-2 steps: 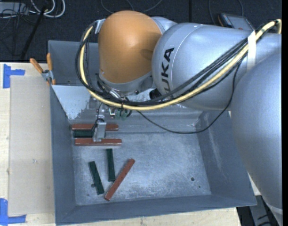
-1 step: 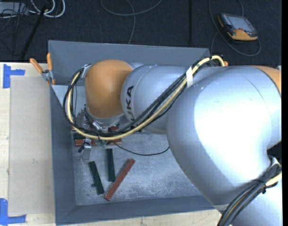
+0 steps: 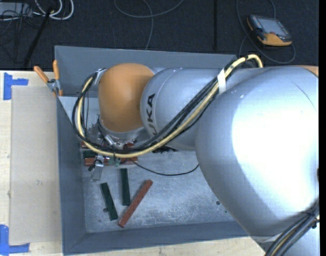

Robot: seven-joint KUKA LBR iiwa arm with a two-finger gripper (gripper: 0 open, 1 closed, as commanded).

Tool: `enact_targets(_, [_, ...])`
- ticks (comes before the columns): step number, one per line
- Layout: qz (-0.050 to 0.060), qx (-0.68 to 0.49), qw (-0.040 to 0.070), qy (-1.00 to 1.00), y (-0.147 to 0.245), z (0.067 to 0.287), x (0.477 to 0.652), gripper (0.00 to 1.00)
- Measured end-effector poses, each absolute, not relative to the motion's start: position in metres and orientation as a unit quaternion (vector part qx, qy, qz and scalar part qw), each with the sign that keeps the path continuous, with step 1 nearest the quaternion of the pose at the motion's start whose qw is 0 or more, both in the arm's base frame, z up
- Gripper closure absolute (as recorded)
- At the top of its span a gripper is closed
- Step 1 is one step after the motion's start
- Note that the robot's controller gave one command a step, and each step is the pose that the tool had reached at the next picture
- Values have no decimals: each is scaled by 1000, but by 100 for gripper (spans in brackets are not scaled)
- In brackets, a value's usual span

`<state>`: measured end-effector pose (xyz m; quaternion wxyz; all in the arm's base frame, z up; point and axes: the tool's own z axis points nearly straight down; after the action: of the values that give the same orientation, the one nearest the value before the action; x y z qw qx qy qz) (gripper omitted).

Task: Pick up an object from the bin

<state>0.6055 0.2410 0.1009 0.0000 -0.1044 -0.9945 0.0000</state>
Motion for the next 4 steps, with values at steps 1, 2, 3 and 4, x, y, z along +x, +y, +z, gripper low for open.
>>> enact_targets(1, [1, -158, 1, -987, 220, 105, 610, 0])
enact_targets(2, [0, -305, 0, -952, 228, 69, 611, 0])
enact_targets(3, [0, -305, 0, -952, 228, 70, 611, 0])
enact_targets(4, [-2, -305, -4, -952, 228, 73, 613, 100])
